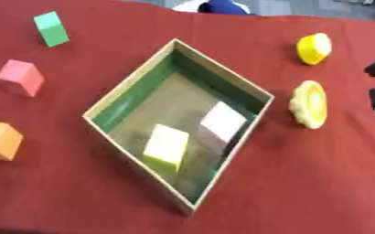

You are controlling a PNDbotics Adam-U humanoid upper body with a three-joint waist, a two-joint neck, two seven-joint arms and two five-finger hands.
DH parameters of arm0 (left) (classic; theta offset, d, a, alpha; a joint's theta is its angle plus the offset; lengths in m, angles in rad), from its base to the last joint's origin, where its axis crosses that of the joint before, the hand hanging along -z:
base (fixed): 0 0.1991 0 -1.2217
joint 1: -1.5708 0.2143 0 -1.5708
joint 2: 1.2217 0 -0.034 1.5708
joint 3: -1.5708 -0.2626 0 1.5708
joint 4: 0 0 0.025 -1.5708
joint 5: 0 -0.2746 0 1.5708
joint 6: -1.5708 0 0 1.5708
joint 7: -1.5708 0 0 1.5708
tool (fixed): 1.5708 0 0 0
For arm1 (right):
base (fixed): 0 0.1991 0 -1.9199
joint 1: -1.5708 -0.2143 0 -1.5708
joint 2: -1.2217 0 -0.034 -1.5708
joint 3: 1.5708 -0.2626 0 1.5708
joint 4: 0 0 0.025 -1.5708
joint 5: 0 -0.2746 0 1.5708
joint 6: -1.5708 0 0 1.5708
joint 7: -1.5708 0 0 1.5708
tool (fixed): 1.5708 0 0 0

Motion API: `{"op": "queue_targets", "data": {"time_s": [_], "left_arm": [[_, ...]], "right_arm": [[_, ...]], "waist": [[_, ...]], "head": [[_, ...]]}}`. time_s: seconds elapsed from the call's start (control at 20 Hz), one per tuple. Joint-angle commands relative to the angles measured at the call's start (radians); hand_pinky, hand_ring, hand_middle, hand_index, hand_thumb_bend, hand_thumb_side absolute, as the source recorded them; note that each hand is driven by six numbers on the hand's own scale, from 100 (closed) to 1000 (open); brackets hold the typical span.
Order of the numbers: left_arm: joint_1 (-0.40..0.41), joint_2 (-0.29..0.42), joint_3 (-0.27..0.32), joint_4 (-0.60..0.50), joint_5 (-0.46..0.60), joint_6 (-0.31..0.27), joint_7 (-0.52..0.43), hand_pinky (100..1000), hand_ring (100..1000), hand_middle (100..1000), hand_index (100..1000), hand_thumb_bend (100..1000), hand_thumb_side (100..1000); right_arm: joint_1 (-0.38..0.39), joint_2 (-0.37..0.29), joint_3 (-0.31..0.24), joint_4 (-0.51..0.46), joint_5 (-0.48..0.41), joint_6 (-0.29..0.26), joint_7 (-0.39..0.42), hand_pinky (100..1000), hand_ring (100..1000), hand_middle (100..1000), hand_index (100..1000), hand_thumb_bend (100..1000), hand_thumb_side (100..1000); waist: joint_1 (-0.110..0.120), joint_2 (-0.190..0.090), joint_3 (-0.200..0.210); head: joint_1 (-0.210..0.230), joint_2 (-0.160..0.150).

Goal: Pick up objects on the table and place them in the box.

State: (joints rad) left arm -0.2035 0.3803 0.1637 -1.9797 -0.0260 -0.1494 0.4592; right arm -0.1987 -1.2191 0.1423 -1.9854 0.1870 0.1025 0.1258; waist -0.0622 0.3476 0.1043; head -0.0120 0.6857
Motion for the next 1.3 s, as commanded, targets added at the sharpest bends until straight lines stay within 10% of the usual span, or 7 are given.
{"op": "queue_targets", "data": {"time_s": [0.05,0.45,0.7,1.3], "left_arm": [[-0.007,0.029,-0.001,-0.02,0.005,0.0,-0.006,727,568,563,792,143,317],[-0.012,0.036,-0.008,-0.02,0.01,0.0,-0.015,727,568,563,793,142,317],[-0.014,0.036,-0.01,-0.02,0.013,0.0,-0.019,727,568,564,793,141,318],[-0.021,0.035,-0.013,-0.02,0.019,-0.001,-0.025,727,568,565,793,138,320]], "right_arm": [[-0.03,-0.106,-0.014,-0.015,-0.036,-0.004,0.041,858,837,715,812,100,428],[-0.117,-0.141,0.029,-0.015,-0.078,0.027,0.137,864,851,738,828,100,408],[-0.173,-0.119,0.072,-0.01,-0.079,0.05,0.213,868,863,747,849,100,100],[-0.281,-0.05,0.136,0.039,-0.13,0.108,0.313,887,897,761,851,188,100]], "waist": [[0.005,-0.013,0.002],[-0.001,-0.011,0.014],[-0.005,-0.01,0.025],[-0.008,-0.003,0.041]], "head": [[-0.009,-0.002],[-0.024,0.001],[-0.033,-0.002],[-0.04,-0.006]]}}
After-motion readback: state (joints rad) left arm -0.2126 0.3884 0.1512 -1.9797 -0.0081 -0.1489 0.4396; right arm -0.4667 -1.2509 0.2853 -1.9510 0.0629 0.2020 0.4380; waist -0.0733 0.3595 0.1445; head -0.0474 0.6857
